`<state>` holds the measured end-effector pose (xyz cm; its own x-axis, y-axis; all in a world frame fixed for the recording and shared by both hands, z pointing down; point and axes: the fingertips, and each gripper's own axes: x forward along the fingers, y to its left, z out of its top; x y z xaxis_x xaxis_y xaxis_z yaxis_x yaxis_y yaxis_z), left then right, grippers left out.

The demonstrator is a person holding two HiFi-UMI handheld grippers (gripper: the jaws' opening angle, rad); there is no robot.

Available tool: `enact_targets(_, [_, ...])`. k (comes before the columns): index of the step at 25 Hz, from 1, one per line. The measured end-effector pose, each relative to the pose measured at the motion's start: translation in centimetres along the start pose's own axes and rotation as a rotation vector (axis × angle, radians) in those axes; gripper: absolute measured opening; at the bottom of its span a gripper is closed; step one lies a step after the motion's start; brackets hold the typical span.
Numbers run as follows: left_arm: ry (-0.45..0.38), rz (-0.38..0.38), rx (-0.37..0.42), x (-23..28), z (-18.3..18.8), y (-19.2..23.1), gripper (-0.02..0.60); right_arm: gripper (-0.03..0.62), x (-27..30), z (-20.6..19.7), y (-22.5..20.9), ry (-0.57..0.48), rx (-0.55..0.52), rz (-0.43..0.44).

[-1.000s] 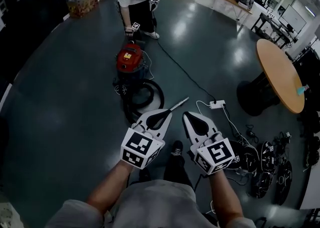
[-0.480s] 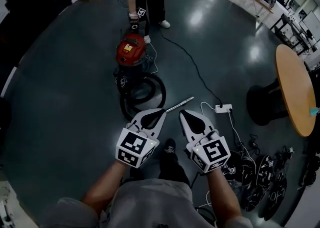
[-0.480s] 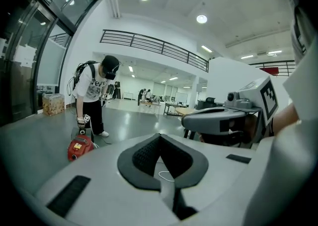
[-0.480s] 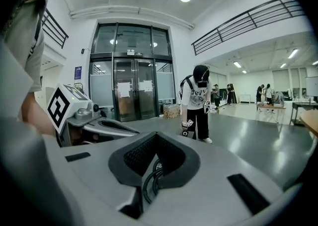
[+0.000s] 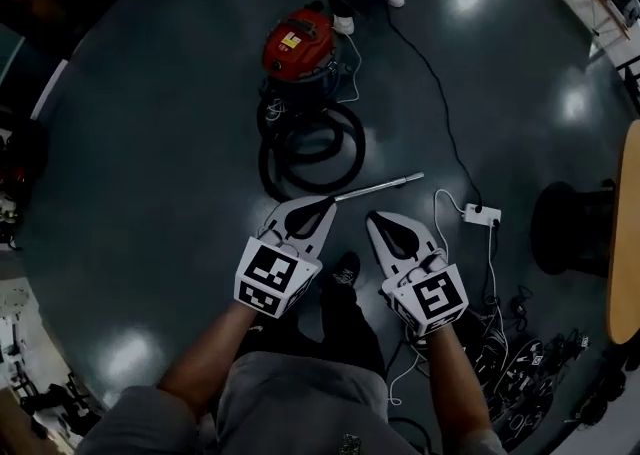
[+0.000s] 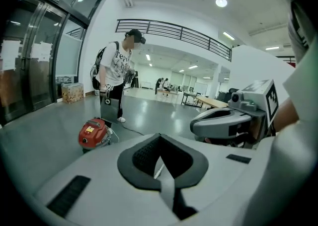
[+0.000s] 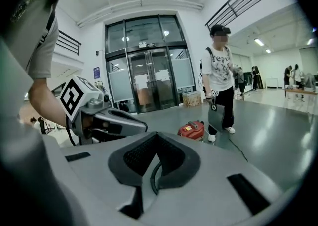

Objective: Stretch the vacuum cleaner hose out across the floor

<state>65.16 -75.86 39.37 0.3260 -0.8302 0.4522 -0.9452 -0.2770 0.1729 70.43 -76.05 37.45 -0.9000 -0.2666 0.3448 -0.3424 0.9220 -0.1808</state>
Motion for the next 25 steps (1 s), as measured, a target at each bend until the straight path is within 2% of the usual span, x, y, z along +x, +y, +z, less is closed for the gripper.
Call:
enact_targets(5, [0.056,0.052,-0.026,2.3,-5.1,3.5,0.006,0.006,4.1,-5.8,-0.8,0.106,0.034,0.065])
enact_targets(12, [0.122,0.068,-0.089,6.7,-16.1,9.4,0.006,0.006,11.8,-15.8,-3.0,0.208,0.024,0.036])
enact_targets(16, [0.148,0.062,-0.122,8.8,-20.8,11.3,0.006,0.006,15.0,-20.3,-3.5,0.243,0.025,0.043])
enact_targets(20, [0.172,0.064,-0.130,10.9,-25.6,12.9,0.006,0.006,17.9,-25.0,-4.3,0.287,-0.017,0.082])
enact_targets(25, [0.216,0.089,-0.139,14.4,-33.1,16.0,0.006,0.008,21.9,-33.6,-5.8,0.401,-0.099,0.168])
